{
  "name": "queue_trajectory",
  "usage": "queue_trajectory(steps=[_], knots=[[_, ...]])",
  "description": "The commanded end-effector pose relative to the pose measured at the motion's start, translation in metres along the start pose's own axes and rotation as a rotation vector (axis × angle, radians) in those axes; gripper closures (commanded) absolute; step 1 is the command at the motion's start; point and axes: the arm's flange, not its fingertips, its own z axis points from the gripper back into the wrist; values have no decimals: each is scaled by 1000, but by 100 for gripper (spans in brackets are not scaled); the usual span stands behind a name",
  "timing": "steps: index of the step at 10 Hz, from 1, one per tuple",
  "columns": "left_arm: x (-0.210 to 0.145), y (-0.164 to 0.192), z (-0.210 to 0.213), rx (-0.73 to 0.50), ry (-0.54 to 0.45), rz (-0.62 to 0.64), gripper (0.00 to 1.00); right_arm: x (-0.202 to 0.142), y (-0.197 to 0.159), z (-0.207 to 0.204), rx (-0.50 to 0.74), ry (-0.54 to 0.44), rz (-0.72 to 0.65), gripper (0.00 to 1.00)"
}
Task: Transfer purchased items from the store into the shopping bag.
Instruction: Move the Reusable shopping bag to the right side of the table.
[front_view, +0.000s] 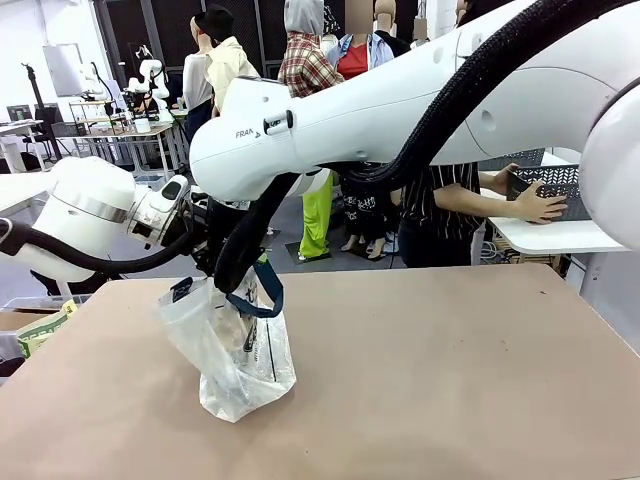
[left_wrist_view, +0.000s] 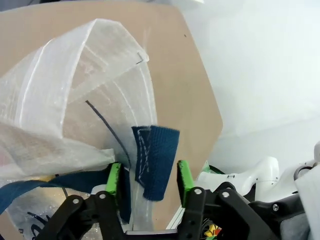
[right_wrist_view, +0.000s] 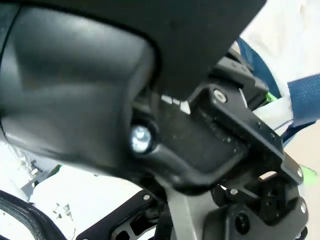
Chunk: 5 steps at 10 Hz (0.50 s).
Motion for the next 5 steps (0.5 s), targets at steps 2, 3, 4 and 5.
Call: queue_trajectory(steps=[2, 3, 4, 5], knots=[[1, -16, -13, 11, 65, 8, 100, 9, 9, -2, 0, -62, 14, 100], [2, -15, -12, 21, 69, 14, 100, 9, 8, -2, -1, -64, 12, 100], [2, -15, -11, 26, 69, 21, 100, 9, 7, -2, -1, -65, 8, 100], [2, -14, -10, 32, 64, 29, 100, 9, 7, -1, -4, -65, 3, 100]])
